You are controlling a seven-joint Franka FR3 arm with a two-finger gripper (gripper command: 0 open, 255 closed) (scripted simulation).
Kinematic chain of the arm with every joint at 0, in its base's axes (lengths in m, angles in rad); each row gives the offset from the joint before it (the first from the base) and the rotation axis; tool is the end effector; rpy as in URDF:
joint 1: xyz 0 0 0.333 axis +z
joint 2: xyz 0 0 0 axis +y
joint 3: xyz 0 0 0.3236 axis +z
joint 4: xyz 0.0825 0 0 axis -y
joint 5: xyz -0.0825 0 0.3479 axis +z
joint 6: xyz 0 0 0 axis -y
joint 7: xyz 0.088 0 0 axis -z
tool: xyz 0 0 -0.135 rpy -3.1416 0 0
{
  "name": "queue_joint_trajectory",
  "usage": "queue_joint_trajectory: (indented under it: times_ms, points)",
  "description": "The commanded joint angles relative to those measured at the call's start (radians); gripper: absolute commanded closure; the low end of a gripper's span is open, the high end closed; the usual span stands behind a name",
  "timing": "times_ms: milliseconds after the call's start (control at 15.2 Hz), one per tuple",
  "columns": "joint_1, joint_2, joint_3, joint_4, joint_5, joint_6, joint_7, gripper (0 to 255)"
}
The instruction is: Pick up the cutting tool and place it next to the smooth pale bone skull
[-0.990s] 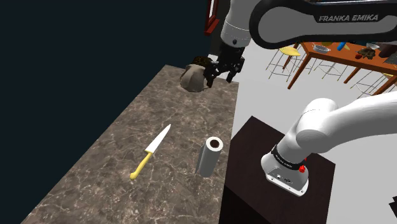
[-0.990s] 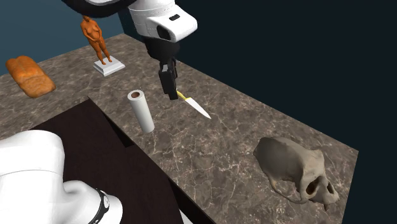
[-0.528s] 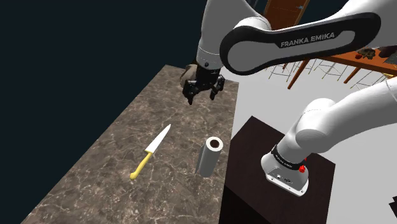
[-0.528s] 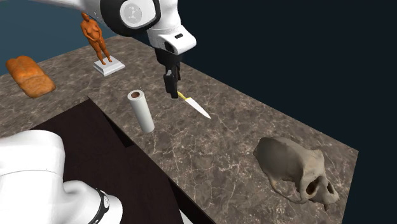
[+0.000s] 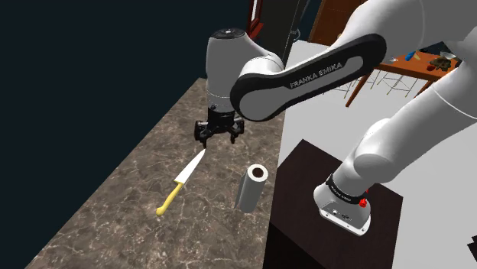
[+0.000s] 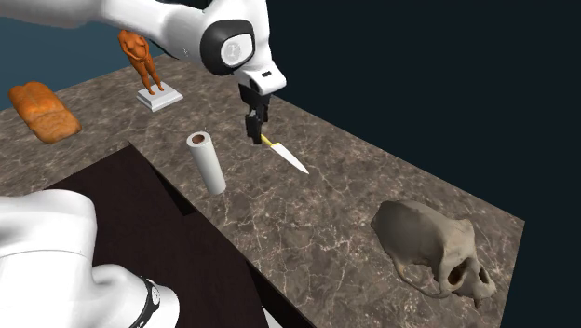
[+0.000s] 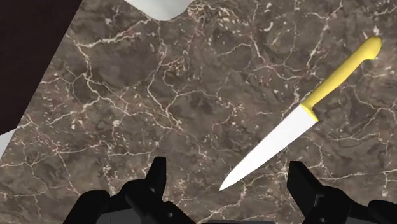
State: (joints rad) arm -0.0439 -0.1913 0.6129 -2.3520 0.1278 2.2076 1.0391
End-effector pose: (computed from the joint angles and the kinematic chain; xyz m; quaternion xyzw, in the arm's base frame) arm 0.3749 0.2517 0.3945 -0.9619 0.2731 -0.0081 0.0038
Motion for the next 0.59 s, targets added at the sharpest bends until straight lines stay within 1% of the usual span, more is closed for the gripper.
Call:
queue_joint_trajectory:
  times_ms: [0,132,264,528]
  points:
    - [-0.012,0.092,0.033,0.037,-0.049,0.037,0.086,0]
    - [-0.013,0.19,0.055,0.08,-0.113,0.067,0.18,0]
    - [0.0,0.29,0.063,0.129,-0.185,0.089,0.275,0]
    - [0.068,0.482,0.031,0.245,-0.314,0.111,0.444,0]
